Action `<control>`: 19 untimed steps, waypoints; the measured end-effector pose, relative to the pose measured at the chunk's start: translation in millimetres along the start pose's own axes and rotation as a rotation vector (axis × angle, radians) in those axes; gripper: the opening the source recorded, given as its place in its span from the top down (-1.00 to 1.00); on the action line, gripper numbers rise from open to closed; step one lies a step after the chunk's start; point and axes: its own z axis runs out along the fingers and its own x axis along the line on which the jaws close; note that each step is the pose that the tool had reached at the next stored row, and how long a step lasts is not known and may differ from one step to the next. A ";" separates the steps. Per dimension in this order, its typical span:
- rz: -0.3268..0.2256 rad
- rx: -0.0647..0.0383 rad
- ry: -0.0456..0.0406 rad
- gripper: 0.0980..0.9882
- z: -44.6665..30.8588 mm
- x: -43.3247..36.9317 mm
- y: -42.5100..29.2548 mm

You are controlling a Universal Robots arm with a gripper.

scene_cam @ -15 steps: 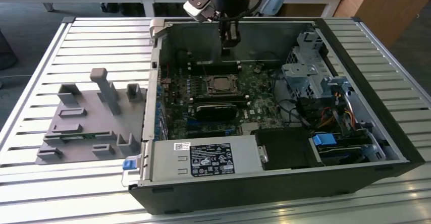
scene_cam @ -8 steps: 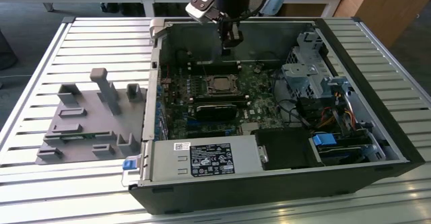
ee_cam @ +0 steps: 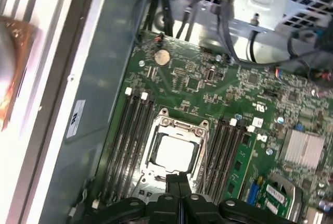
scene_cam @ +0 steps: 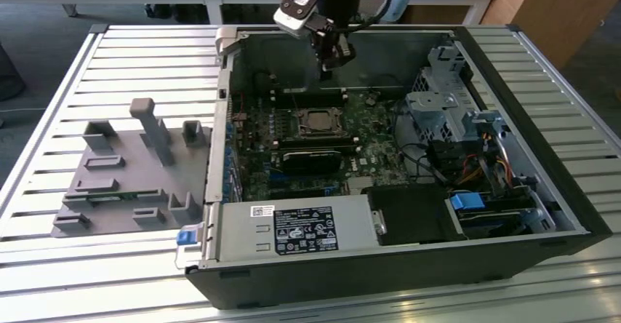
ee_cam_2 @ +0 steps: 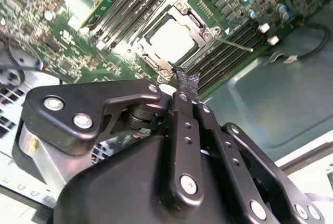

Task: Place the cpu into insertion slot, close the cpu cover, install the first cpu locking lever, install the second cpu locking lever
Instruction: 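Install the first cpu locking lever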

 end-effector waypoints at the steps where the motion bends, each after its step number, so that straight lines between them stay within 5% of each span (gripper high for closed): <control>1: -0.018 0.000 0.0002 0.98 0.0 0.0 0.0; 19: -0.283 0.001 0.0032 0.98 0.0 0.0 0.0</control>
